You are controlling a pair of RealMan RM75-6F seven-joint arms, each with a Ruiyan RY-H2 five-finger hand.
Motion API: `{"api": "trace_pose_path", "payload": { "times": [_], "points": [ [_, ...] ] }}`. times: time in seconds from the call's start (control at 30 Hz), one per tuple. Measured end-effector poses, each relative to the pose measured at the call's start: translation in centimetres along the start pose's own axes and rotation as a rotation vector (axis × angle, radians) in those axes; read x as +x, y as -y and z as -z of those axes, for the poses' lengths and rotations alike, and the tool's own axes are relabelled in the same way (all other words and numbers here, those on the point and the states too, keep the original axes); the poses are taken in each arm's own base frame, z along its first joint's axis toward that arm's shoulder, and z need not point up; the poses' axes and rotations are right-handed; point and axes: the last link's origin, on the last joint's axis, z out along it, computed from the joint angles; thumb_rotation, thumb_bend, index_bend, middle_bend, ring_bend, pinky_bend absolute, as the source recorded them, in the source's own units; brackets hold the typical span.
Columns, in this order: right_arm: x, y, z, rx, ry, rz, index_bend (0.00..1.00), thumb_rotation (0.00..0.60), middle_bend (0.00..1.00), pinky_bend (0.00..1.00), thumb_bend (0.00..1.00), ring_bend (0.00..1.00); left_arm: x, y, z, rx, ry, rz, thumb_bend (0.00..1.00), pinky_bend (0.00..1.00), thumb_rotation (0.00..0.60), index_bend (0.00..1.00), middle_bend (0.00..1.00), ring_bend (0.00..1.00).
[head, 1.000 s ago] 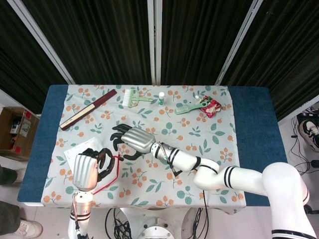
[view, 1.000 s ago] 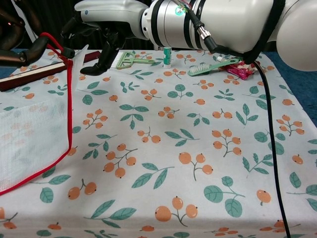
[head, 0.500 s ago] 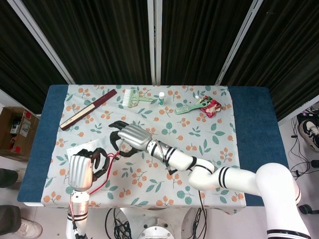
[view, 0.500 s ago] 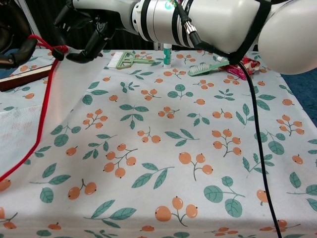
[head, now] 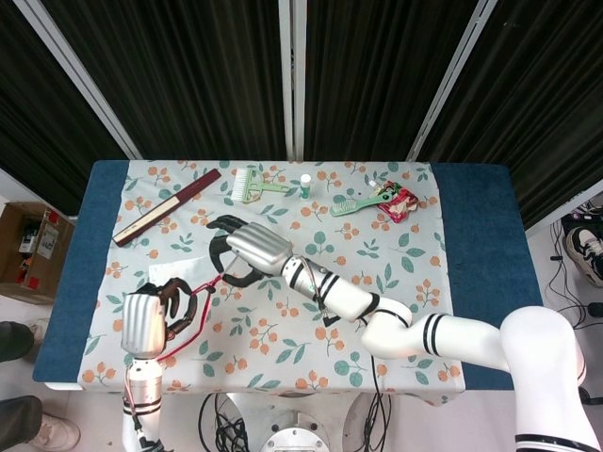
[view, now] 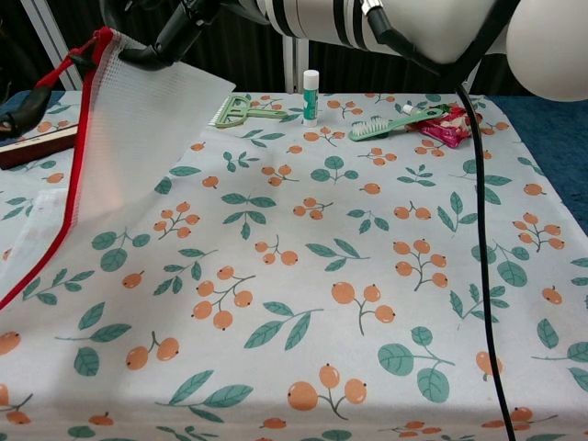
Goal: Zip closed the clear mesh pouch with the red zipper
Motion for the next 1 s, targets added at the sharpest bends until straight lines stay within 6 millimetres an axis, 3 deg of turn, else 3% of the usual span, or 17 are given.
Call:
{"api": "trace_pose_path", "payload": {
  "times": [0.63, 1.0],
  "points": [
    [1.5, 0.1, 1.6, 0.015, -0.06, -0.012, 0.93, 0.6, 0.4, 0.08, 0.38, 0.1, -2.4, 1.7, 0.3, 0.061, 0.131, 0.015, 0.43, 0.69, 0.6, 0.74, 0.87, 0.84],
    [1.8, -1.1, 4.9, 0.001, -0.058, 0.008, 0.93, 0.6, 0.4, 0.09, 0.38, 0.11, -4.7, 4.4, 0.6, 0.077, 0.262, -0.108, 0.44, 0.69, 0.6, 0.75, 0.87, 0.84]
  ]
}}
